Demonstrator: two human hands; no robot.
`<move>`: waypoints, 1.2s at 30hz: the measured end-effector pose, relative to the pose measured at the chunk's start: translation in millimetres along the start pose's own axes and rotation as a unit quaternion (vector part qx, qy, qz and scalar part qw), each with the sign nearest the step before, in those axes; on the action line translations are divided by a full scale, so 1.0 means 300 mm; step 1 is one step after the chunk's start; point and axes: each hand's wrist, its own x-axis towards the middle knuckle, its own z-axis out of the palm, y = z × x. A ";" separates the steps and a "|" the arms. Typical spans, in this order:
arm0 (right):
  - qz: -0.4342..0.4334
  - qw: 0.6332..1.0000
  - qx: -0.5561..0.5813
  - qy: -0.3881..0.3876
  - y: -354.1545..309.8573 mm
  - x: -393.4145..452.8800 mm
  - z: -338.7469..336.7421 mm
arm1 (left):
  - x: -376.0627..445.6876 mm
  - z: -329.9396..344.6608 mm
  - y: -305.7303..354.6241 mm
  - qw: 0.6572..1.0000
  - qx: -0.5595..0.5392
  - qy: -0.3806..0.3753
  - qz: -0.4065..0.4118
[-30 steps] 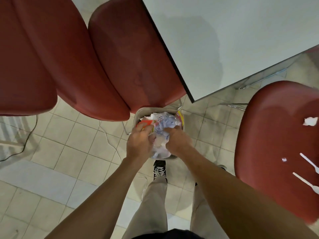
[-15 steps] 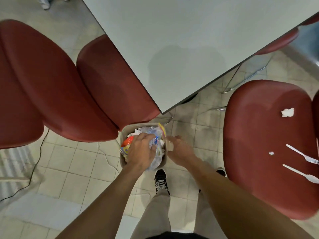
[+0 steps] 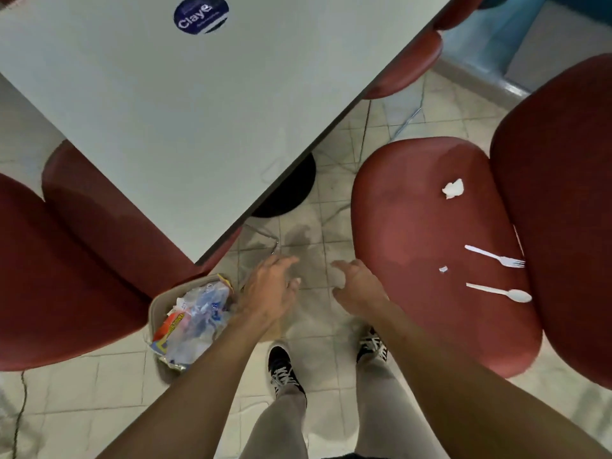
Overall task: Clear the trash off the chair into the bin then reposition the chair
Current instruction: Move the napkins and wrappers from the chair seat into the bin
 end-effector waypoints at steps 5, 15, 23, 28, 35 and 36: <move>0.049 0.997 0.044 0.028 0.209 0.033 -0.132 | 0.150 0.062 0.209 0.998 0.011 -0.020 0.056; 0.137 0.985 0.091 0.060 0.664 0.113 -0.261 | 0.518 0.301 0.659 0.983 0.061 -0.066 0.161; 0.101 0.986 0.083 0.106 0.869 0.267 -0.286 | 0.843 0.524 0.907 0.965 0.097 -0.113 0.218; 0.088 0.991 0.072 0.066 0.950 0.345 -0.291 | 0.981 0.657 1.005 0.950 0.120 -0.129 0.256; 0.071 0.994 0.085 0.017 1.012 0.359 -0.246 | 1.070 0.784 1.058 0.920 0.201 -0.098 0.322; 0.077 0.991 0.105 0.011 1.017 0.356 -0.244 | 1.078 0.796 1.058 0.912 0.228 -0.104 0.323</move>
